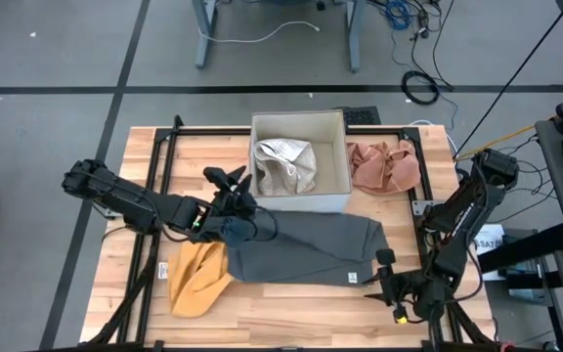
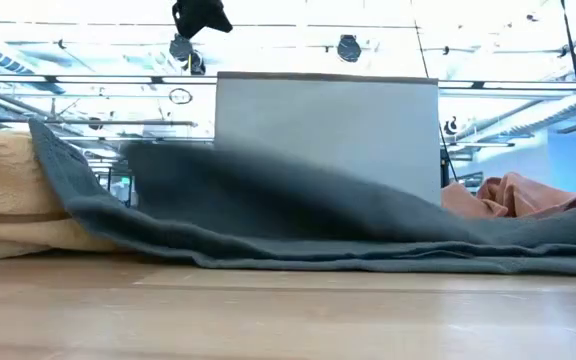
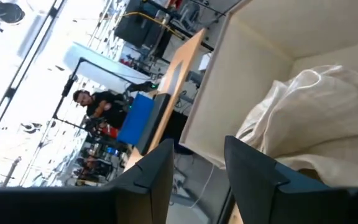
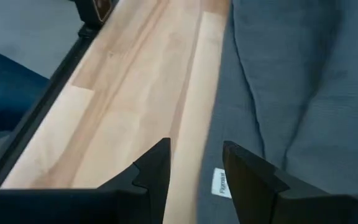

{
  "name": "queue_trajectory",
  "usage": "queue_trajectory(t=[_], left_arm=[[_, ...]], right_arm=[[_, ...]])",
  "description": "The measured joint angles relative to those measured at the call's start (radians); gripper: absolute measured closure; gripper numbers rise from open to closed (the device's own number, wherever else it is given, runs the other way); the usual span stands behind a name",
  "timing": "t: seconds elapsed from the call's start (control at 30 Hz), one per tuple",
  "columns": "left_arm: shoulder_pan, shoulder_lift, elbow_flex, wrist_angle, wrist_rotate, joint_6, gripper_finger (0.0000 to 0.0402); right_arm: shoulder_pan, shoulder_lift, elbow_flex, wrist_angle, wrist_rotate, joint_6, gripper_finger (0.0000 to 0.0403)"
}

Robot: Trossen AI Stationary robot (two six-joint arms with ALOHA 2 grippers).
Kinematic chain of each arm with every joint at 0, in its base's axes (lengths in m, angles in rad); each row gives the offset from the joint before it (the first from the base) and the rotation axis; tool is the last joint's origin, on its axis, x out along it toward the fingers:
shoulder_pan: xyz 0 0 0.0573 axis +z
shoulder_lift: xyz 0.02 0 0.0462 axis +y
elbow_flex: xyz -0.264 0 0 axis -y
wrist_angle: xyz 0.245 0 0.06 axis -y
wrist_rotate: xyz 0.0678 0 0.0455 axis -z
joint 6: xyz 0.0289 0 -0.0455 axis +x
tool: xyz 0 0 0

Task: Fold towel
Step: Fold the gray towel

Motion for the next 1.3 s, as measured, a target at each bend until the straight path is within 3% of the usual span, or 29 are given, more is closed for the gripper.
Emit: queue_trajectory(t=[0.07,0.13,0.3,0.4,0.73,1.03,1.3], left_arm=[[-0.006,0.000,0.000,0.010,0.010,-0.006,0.0252],[-0.014,0.000,0.000,0.037,0.095,-0.026,0.0252],[-0.017,0.013,0.000,0.130,0.636,-0.156,0.0252],[-0.023,0.070,0.000,0.185,0.834,-0.215,0.0252],[-0.064,0.326,-0.001,0.199,0.933,-0.184,0.0252],[-0.065,0.351,-0.001,0.240,1.067,-0.221,0.0252],[-0.071,0.351,-0.001,0.168,1.223,-0.327,0.0253]], right_arm=[[-0.001,0.000,-0.007,0.001,0.000,0.005,0.0269],[-0.001,0.001,-0.012,0.002,0.000,0.007,0.0269],[-0.001,0.044,-0.023,0.005,-0.020,0.035,0.0269],[-0.001,0.093,-0.026,0.014,-0.029,0.049,0.0269],[-0.022,0.227,-0.026,-0.012,-0.055,0.126,0.0269],[-0.025,0.235,-0.026,-0.090,-0.082,0.223,0.0315],[-0.025,0.235,-0.026,-0.087,-0.105,0.226,0.0337]])
